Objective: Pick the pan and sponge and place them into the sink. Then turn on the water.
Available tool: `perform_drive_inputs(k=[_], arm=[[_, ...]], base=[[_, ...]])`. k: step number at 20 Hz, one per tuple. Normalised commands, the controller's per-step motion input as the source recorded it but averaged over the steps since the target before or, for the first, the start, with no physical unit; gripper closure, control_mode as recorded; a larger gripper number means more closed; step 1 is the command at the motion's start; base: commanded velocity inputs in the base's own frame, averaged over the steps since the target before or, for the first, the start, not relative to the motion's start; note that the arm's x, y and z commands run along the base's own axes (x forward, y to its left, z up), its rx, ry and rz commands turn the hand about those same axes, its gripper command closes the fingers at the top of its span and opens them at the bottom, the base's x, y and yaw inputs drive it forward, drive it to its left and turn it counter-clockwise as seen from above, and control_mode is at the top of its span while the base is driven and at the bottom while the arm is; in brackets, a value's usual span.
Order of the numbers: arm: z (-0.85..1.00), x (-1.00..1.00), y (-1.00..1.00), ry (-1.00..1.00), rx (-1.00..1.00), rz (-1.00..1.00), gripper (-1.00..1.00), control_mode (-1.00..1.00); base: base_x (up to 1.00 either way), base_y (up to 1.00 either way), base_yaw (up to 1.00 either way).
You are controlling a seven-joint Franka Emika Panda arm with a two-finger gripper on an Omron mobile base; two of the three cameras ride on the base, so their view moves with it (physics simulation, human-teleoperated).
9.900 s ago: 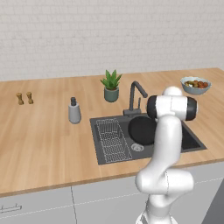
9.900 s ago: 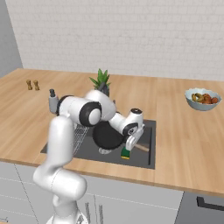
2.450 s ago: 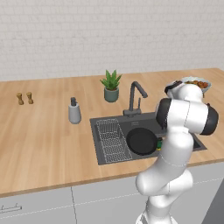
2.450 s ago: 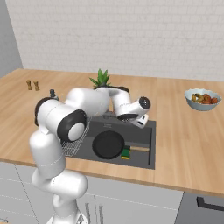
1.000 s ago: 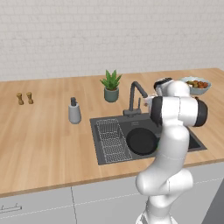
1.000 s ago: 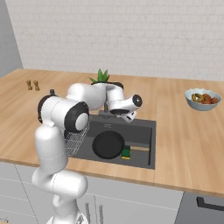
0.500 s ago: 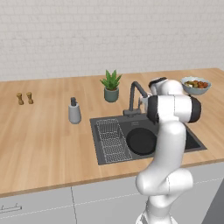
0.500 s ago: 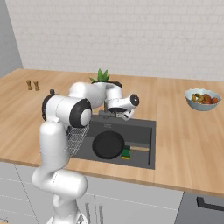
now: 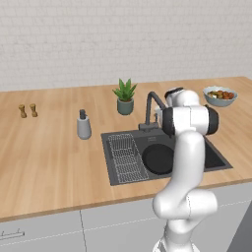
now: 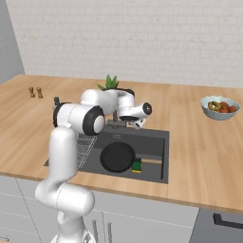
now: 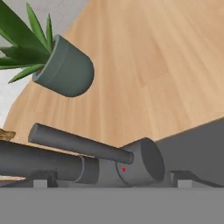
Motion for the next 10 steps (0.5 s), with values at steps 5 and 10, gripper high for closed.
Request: perform_drive_inputs(k=[5,10], arm=[[-0.13,0.26,0.00,0.00,0.02,0.00,-1.00,-1.00],[-0.14,0.24,0.00,0.00,0.00,0.00,-1.00,-1.00]], base=[[0.00,0.00,0.00],[0.00,0.00,0.00]])
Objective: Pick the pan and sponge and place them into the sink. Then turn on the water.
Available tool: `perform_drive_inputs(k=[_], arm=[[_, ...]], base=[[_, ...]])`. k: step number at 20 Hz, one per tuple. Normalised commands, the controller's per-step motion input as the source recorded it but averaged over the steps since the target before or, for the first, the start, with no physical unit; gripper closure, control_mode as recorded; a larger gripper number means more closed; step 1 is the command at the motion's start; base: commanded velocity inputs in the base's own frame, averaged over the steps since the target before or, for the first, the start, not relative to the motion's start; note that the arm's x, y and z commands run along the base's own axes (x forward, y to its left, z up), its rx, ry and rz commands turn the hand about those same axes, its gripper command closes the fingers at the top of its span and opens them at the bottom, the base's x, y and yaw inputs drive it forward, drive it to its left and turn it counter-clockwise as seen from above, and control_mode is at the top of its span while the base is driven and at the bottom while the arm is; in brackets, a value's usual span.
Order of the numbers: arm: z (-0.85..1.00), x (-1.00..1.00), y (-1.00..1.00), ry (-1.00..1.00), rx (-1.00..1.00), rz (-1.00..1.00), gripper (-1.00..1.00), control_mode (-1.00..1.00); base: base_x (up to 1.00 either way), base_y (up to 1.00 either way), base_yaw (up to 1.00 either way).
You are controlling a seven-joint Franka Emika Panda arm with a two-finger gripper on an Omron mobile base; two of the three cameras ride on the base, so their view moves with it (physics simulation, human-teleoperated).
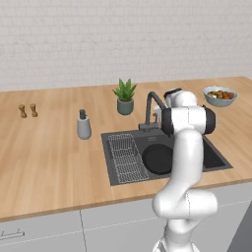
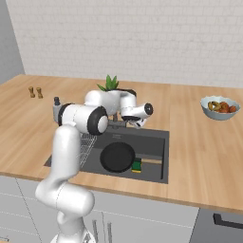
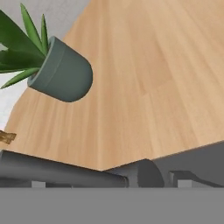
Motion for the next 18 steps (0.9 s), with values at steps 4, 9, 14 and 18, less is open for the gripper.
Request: perform_drive_inputs(k=[4,9,14,18], arm=[[-0.14,0.16,0.04,0.00,0.00,0.00,1.00,-1.00],[-0.19,0.12,0.11,0.00,0.00,-0.02,1.00,-1.00],[-0.12,0.18,0.00,0.00,0.01,-0.05,1.00,-1.00],[0.00,0.22,0.00,0.01,0.11,-0.05,1.00,-1.00]], base=[[0.00,0.00,0.00],[0.00,0.00,0.00],[0.00,0.00,0.00],[0.00,0.00,0.00]])
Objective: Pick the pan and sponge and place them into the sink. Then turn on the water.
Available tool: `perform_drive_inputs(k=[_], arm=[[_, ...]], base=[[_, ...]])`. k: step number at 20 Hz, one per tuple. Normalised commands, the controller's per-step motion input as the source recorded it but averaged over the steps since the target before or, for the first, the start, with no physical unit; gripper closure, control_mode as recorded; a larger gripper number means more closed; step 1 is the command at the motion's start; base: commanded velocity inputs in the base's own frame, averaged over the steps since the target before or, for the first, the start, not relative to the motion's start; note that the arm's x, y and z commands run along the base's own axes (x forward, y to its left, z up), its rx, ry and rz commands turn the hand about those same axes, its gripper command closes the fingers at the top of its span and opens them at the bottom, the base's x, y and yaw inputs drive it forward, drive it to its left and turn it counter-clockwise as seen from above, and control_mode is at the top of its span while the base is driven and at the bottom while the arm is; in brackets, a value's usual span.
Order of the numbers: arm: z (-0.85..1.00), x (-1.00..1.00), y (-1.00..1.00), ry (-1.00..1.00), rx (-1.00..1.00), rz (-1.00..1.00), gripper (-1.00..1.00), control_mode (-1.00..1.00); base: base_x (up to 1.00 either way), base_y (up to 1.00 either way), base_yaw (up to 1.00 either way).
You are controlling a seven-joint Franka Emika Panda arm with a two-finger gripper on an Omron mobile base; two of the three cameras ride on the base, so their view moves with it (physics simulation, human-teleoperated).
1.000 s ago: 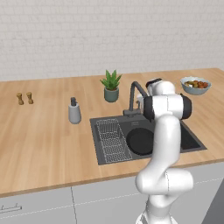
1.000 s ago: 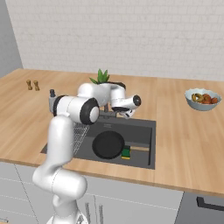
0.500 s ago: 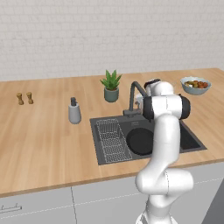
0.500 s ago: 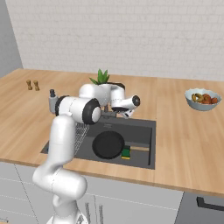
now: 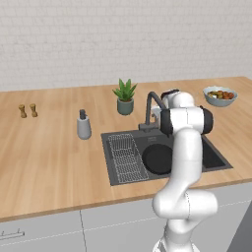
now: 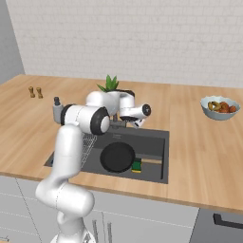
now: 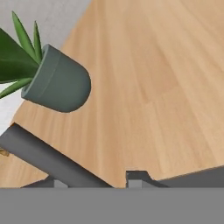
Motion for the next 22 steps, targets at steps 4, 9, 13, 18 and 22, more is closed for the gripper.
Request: perform_drive_inputs(k=[4,9,13,18,22], arm=[[0.00,0.31,-0.03,0.10,0.20,-0.08,1.00,-1.00],[0.00,0.25,-0.19,0.17,0.31,-0.04,1.00,-1.00],[0.00,0.22,-0.22,0.22,0.31,-0.04,1.00,-1.00],[-0.02,0.07,-0.08,0.11,0.18,-0.03,1.00,-1.00],[-0.13,0.00,0.00,0.00,0.02,-0.01,1.00,-1.00]], base=[[0.00,0.00,0.00],[0.00,0.00,0.00],[0.00,0.00,0.00],[0.00,0.00,0.00],[0.00,0.00,0.00]])
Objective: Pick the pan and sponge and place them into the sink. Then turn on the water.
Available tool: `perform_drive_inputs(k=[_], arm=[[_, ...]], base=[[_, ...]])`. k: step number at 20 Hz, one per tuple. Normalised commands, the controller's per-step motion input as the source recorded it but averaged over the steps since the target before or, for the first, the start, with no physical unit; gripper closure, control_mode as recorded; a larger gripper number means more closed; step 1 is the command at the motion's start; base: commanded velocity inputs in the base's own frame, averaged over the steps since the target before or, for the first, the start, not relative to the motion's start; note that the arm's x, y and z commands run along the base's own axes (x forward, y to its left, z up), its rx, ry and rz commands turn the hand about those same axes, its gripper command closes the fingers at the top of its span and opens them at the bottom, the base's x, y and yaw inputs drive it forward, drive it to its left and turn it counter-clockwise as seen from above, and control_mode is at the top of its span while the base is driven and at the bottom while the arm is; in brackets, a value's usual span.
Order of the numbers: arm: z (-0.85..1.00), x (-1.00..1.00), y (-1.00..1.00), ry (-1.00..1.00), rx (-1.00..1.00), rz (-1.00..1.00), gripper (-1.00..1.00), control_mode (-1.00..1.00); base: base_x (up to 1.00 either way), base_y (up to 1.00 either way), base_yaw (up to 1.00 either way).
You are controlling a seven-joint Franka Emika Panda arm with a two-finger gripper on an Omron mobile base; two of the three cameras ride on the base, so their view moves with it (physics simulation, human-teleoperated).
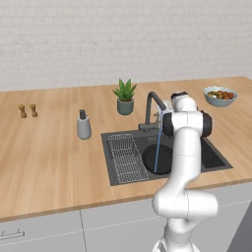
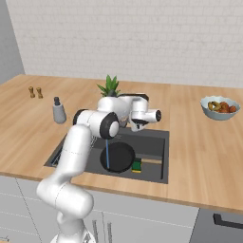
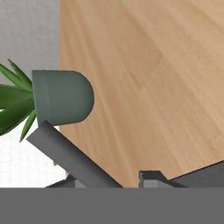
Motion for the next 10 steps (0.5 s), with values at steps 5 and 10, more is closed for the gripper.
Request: perform_drive_inputs(k=[5,10], arm=[[-0.11,0.00,0.02,0.00,0.00,0.00,1.00,-1.00],[0.00,0.00,0.00,0.00,0.00,0.00,1.00,-1.00]], base=[[0.00,0.00,0.00],[0.00,0.00,0.00]])
